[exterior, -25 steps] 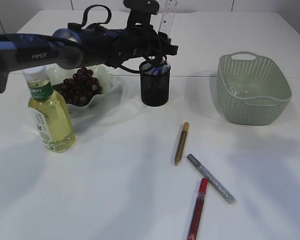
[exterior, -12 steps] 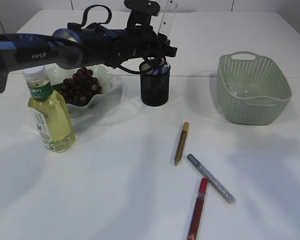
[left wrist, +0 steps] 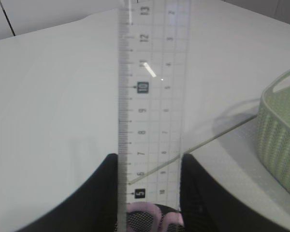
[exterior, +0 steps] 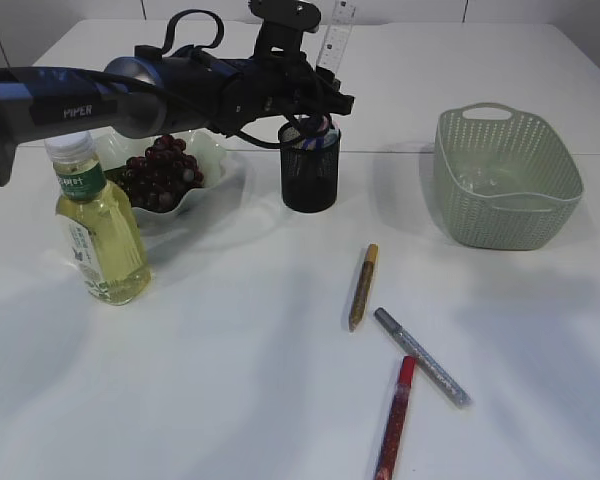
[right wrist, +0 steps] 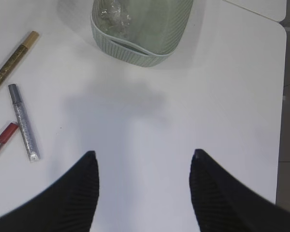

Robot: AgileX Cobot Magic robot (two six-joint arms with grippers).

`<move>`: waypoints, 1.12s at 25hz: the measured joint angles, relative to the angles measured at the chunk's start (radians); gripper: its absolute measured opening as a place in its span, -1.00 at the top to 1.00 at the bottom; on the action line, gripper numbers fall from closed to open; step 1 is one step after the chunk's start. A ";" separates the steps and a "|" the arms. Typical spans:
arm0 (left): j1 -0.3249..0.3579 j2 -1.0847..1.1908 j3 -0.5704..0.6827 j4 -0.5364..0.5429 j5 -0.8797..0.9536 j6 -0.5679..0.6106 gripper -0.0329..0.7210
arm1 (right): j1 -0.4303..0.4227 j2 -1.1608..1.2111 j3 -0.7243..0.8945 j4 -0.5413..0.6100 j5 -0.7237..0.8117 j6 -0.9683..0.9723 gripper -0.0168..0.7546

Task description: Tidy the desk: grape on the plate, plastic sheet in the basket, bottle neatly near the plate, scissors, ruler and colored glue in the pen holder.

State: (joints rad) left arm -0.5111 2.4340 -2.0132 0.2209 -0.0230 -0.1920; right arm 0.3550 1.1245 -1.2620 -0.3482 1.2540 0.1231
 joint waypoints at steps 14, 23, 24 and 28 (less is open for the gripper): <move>0.000 0.000 0.000 0.002 0.000 0.000 0.17 | 0.000 0.000 0.000 0.000 0.000 0.000 -0.26; 0.000 0.000 0.000 0.004 0.000 0.000 0.17 | 0.000 0.000 0.000 0.000 0.000 0.000 -0.26; 0.000 0.000 0.000 0.004 0.000 0.000 0.17 | 0.000 0.000 0.000 0.000 0.000 0.000 -0.26; 0.000 0.000 0.000 0.010 0.000 0.000 0.16 | 0.000 0.000 0.000 -0.004 0.000 0.000 -0.26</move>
State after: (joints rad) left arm -0.5111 2.4340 -2.0132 0.2307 -0.0230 -0.1920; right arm 0.3550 1.1245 -1.2620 -0.3526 1.2540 0.1231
